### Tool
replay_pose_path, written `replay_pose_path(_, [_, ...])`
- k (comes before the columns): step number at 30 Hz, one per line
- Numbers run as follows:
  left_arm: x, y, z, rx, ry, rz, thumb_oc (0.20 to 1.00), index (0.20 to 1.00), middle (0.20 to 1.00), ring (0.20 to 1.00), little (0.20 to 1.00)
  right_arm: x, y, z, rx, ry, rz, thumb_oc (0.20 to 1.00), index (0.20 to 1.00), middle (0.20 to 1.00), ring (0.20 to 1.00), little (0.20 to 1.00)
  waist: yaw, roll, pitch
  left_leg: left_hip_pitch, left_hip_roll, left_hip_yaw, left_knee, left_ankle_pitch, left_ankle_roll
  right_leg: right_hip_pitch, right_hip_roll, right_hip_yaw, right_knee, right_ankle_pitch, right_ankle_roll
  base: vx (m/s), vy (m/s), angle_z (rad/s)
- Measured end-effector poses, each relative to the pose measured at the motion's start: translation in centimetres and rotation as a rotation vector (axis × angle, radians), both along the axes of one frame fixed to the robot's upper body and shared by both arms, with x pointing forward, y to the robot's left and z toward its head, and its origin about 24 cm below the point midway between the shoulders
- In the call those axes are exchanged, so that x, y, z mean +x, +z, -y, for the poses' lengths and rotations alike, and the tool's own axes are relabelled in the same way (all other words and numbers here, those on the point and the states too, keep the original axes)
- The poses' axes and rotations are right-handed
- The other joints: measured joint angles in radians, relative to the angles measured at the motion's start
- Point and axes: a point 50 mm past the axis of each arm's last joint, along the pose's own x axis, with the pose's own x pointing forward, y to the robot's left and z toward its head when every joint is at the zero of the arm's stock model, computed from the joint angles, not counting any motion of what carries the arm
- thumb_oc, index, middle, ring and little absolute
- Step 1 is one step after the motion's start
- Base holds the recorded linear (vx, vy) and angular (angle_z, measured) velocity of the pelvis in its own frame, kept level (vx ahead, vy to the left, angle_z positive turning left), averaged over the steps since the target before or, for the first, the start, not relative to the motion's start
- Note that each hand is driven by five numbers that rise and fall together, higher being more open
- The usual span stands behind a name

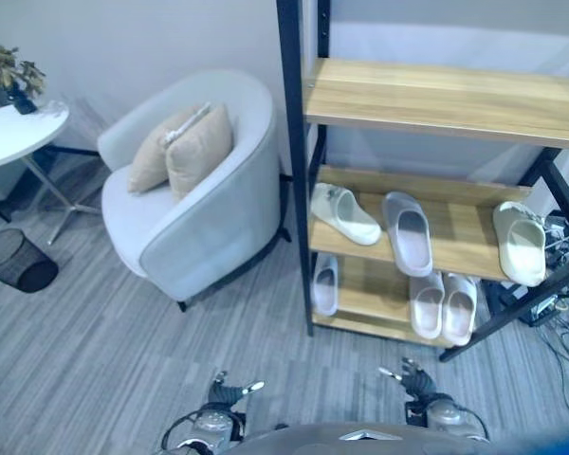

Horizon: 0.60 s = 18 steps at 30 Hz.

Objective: Arrange the slippers neatly on the shoe rack.

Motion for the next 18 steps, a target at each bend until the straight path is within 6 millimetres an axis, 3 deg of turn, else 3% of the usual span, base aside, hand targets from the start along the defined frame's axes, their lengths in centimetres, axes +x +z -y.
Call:
replay_pose_path(2, [-0.1, 0.0, 0.0, -0.001, -0.001, -0.002, 1.0, 1.0, 1.0, 1.0, 1.0, 1.0, 0.4, -1.2, 0.051, 0.019, 0.034, 1.0, 1.0, 1.0, 1.0, 1.0, 0.011, 0.008, -0.009, 0.002, -0.005, -0.001, 0.0, 0.0, 0.0, 0.0, -0.004, -0.001, 0.0, 0.002, 0.003, -0.01, 0.033, 0.03])
replay_pose_path(6, [-0.1, 0.1, -0.7, -0.013, 0.01, 0.005, 1.0, 1.0, 1.0, 1.0, 1.0, -1.2, 0.2, -0.6, 0.086, 0.198, 0.016, 1.0, 1.0, 1.0, 1.0, 1.0, 0.002, 0.003, -0.015, -0.002, -0.007, 0.005, 0.0, 0.001, 0.003, -0.013, -0.006, 0.012, 0.001, 0.007, 0.01, -0.08, 0.029, -0.07])
replay_pose_path(9, [-0.2, 0.1, -0.7, -0.012, 0.008, 0.001, 1.0, 1.0, 1.0, 1.0, 1.0, -2.2, 0.0, -0.7, 0.104, 0.217, -0.008, 1.0, 1.0, 1.0, 1.0, 1.0, 0.003, -0.008, -0.01, -0.002, -0.006, 0.016, 0.0, 0.001, 0.003, -0.015, -0.005, 0.023, 0.001, 0.01, 0.009, -0.04, 0.029, -0.12])
replay_pose_path(14, [-0.5, 0.0, -0.9, -0.012, -0.037, -0.013, 1.0, 1.0, 1.0, 1.0, 1.0, -1.3, 0.6, -1.8, 0.136, 0.314, 0.03, 1.0, 1.0, 1.0, 1.0, 1.0, 0.009, -0.02, -0.004, -0.011, -0.006, 0.016, -0.005, 0.001, 0.003, -0.019, -0.006, 0.025, -0.001, 0.011, 0.013, -0.02, 0.017, -0.01])
replay_pose_path(18, [-1.8, -0.3, -1.1, -0.012, -0.047, -0.05, 1.0, 1.0, 1.0, 1.0, 1.0, 0.5, 1.5, -2.9, 0.166, 0.411, 0.096, 1.0, 1.0, 1.0, 1.0, 1.0, 0.041, -0.012, -0.002, -0.027, -0.009, -0.008, -0.001, 0.01, 0.004, -0.018, -0.01, -0.006, -0.002, 0.011, 0.012, -0.03, 0.019, 0.21])
